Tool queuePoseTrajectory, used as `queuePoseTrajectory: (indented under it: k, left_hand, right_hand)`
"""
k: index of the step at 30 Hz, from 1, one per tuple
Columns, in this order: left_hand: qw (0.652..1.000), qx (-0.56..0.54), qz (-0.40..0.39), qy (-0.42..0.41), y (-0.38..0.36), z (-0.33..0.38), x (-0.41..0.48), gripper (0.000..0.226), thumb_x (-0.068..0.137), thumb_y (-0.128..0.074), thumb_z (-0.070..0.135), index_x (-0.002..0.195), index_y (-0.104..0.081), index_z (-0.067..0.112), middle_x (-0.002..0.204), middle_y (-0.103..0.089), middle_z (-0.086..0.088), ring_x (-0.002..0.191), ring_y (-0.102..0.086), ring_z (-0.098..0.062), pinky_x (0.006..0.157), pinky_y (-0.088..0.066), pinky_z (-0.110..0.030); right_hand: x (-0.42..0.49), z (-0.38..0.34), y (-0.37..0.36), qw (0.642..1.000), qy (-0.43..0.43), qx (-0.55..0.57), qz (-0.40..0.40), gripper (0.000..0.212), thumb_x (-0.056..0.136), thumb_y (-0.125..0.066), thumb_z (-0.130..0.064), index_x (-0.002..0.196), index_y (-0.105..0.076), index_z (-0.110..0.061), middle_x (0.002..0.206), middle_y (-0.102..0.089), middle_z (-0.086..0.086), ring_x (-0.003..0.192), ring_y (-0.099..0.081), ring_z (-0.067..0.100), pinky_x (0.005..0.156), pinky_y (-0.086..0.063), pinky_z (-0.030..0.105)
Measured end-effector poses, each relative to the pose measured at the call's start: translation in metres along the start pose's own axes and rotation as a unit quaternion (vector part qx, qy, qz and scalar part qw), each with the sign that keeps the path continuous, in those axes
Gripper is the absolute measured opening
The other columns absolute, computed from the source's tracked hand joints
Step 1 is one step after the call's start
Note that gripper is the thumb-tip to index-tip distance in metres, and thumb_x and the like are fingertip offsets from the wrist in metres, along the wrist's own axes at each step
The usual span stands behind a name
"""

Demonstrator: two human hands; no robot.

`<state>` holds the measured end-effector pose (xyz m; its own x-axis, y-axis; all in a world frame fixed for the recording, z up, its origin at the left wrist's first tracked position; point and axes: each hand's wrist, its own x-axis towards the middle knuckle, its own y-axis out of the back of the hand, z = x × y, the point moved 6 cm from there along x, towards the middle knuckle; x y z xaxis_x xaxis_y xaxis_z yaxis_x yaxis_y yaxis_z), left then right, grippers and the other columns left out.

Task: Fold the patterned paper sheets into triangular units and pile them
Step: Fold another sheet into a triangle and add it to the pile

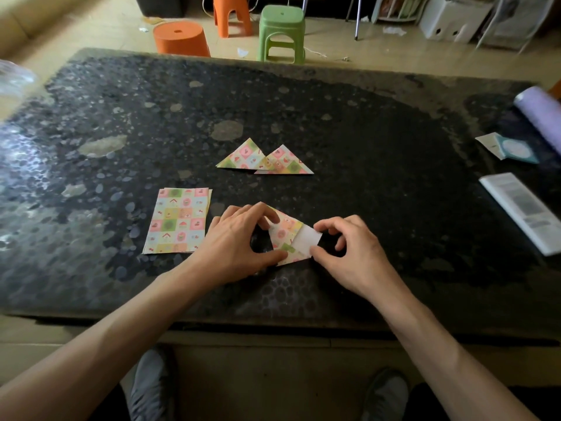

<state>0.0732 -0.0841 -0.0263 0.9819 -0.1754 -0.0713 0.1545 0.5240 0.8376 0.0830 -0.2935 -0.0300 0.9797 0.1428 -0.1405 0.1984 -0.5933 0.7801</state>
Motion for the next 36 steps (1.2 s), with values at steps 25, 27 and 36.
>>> queuePoseTrajectory:
  k: [25, 27, 36]
  left_hand:
    - [0.984, -0.016, 0.033, -0.174, -0.011, 0.017, -0.002, 0.073, 0.093, -0.07, 0.017, 0.154, -0.034, 0.035, 0.134, -0.053, 0.016, 0.103, -0.065, -0.009, 0.085, -0.058, -0.037]
    - [0.983, -0.049, 0.052, -0.167, -0.011, 0.016, -0.001, 0.071, 0.094, -0.064, 0.007, 0.154, -0.036, 0.032, 0.135, -0.053, 0.013, 0.11, -0.064, -0.006, 0.086, -0.059, -0.037]
    - [0.972, -0.203, 0.071, -0.092, -0.01, 0.013, -0.006, 0.074, 0.089, -0.062, -0.008, 0.149, -0.044, 0.032, 0.132, -0.05, 0.01, 0.123, -0.057, -0.002, 0.09, -0.057, -0.019]
  right_hand:
    - [0.005, -0.013, -0.008, 0.989, 0.113, -0.089, 0.037, 0.051, 0.092, -0.074, -0.035, 0.14, -0.055, -0.038, 0.13, -0.051, -0.014, 0.123, -0.041, 0.006, 0.094, -0.032, 0.017]
    - [0.004, -0.012, -0.007, 0.988, 0.118, -0.087, 0.046, 0.048, 0.093, -0.073, -0.035, 0.138, -0.056, -0.038, 0.125, -0.053, -0.014, 0.12, -0.045, 0.006, 0.091, -0.034, 0.017]
    - [0.0, -0.018, -0.001, 0.984, 0.157, -0.029, 0.083, 0.036, 0.089, -0.075, -0.043, 0.121, -0.06, -0.036, 0.11, -0.053, -0.019, 0.101, -0.055, 0.0, 0.083, -0.052, 0.023]
